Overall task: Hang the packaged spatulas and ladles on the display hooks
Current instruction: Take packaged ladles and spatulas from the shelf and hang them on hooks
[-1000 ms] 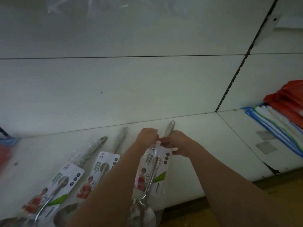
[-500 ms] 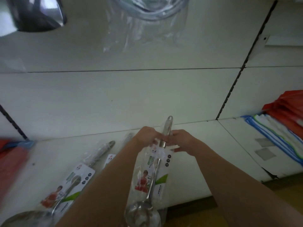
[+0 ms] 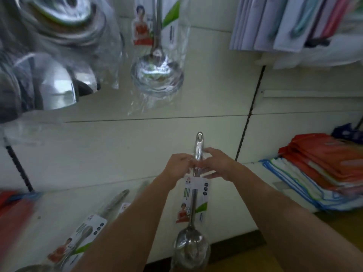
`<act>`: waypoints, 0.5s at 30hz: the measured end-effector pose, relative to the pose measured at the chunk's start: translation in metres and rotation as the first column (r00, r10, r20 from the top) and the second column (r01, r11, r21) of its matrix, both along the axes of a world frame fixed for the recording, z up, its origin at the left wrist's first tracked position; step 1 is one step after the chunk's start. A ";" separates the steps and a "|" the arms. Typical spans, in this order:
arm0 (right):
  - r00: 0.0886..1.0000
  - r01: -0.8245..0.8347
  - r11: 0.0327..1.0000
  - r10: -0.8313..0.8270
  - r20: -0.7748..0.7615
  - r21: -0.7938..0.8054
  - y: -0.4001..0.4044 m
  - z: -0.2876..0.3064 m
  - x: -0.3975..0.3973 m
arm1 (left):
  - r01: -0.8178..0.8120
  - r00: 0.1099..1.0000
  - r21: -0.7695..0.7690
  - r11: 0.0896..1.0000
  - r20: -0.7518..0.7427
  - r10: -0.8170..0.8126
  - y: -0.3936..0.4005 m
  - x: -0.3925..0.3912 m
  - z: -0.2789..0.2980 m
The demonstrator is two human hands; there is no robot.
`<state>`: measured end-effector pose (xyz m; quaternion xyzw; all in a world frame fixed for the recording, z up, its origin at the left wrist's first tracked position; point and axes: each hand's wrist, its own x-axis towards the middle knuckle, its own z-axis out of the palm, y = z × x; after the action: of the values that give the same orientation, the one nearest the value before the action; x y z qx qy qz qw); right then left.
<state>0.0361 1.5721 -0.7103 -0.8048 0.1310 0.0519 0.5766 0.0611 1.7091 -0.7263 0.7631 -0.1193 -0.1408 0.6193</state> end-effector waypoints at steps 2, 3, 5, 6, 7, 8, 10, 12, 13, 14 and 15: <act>0.999 -0.040 0.998 0.041 0.028 -0.051 -0.005 0.013 -0.019 | 0.025 1.000 0.003 1.000 0.016 -0.025 -0.006 -0.013 0.015; 0.998 -0.039 0.997 0.042 0.044 -0.069 -0.007 0.019 -0.028 | 0.028 0.999 0.005 1.000 0.029 -0.028 -0.008 -0.019 0.021; 0.996 -0.027 0.997 0.033 0.082 -0.079 -0.011 0.032 -0.044 | 0.036 0.998 -0.002 0.999 0.060 -0.036 -0.012 -0.030 0.035; 0.995 -0.024 0.996 0.032 0.099 -0.082 -0.013 0.039 -0.049 | 0.039 0.996 -0.008 0.999 0.080 -0.039 -0.013 -0.036 0.043; 0.992 -0.017 0.996 0.028 0.119 -0.091 -0.014 0.049 -0.056 | 0.042 0.994 -0.018 0.999 0.104 -0.040 -0.014 -0.043 0.052; 0.990 -0.010 0.995 0.024 0.136 -0.100 -0.015 0.059 -0.061 | 0.040 0.992 -0.029 0.999 0.124 -0.036 -0.015 -0.049 0.061; 0.985 0.004 0.993 0.016 0.174 -0.114 -0.016 0.078 -0.071 | 0.029 0.987 -0.054 0.998 0.161 -0.020 -0.016 -0.059 0.078; 0.974 -0.001 0.993 0.028 0.225 -0.119 -0.011 0.100 -0.084 | 0.013 0.980 -0.076 0.997 0.199 0.002 -0.012 -0.070 0.098; 0.969 -0.007 0.992 0.038 0.246 -0.124 -0.009 0.109 -0.089 | 0.012 0.975 -0.077 0.997 0.220 0.005 -0.011 -0.074 0.106; 0.963 -0.014 0.991 0.050 0.264 -0.135 -0.006 0.121 -0.095 | 0.017 0.969 -0.072 0.997 0.246 0.001 -0.008 -0.079 0.117; 0.960 -0.013 0.989 0.053 0.274 -0.144 -0.002 0.129 -0.100 | 0.021 0.965 -0.075 0.997 0.264 -0.001 -0.005 -0.082 0.124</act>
<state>-0.0636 1.5697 -0.5811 -0.8450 0.0388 -0.0610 0.5299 -0.0214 1.7045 -0.6020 0.7500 -0.2101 -0.0369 0.6261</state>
